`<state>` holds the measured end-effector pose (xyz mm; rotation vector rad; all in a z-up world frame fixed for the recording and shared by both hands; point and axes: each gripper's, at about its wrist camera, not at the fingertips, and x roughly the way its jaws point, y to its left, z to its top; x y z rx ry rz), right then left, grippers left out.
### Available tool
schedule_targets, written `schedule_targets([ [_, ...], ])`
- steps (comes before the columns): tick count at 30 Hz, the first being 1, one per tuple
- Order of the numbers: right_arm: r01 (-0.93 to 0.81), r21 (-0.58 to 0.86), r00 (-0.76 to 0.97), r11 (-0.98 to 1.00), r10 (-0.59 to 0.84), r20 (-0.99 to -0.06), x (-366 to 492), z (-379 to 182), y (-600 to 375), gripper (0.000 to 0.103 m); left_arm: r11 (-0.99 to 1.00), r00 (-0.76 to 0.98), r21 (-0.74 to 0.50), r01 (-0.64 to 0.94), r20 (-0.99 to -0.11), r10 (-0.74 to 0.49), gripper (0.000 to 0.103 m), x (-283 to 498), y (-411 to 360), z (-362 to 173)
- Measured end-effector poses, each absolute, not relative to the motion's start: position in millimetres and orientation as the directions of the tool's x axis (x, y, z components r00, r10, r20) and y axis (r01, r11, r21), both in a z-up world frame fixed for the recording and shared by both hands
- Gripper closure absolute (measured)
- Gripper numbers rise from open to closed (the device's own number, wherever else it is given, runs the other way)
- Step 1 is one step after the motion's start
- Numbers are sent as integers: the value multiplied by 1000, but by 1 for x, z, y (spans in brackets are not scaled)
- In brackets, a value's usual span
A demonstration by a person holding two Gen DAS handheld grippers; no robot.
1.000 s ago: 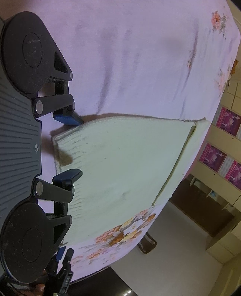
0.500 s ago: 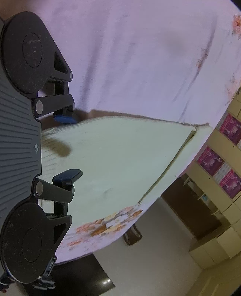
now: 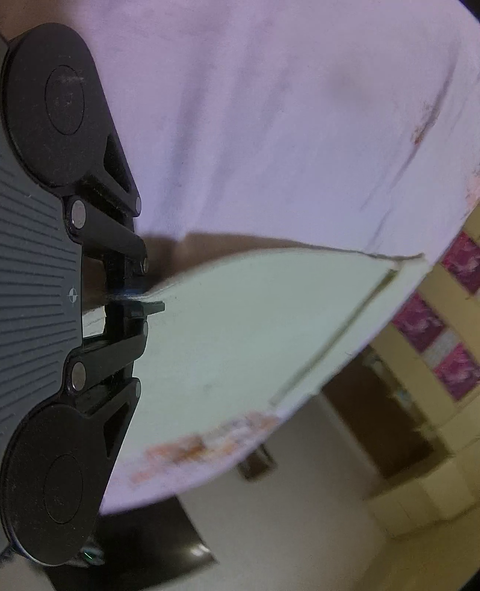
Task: Fold small clothes
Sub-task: 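Grasp the sweater strip's end with both grippers and lift it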
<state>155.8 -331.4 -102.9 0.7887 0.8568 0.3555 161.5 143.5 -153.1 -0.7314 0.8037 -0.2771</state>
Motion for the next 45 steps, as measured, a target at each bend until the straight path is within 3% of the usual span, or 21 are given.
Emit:
schedule_targets([
  [3,-48,747,669,663,577,-468,140,-79,-333,98,739,724,-673,20,-501,-475,100,149,143,-130],
  [5,-98,731,683,675,580,-444,133,-67,-332,98,749,700,-662,-24,-546,-461,100,154,146,-142],
  [7,-59,707,660,704,559,-502,138,-74,-332,98,748,664,-658,-89,-599,-448,100,162,148,-162],
  [9,14,690,616,723,538,-576,146,-89,-332,98,686,692,-719,-108,-550,-467,100,159,153,-163],
  [19,-85,713,695,696,554,-458,159,-34,-327,98,599,760,-801,-17,-400,-513,100,196,154,-114],
  [28,-127,708,742,695,540,-397,272,16,-317,98,597,811,-802,19,-337,-478,100,324,157,-73],
  [36,-86,758,750,647,543,-378,409,11,-317,98,646,813,-763,-29,-394,-429,100,456,160,-86],
  [45,-13,764,701,645,551,-453,530,-43,-311,98,645,777,-755,-123,-477,-410,100,564,168,-143],
])
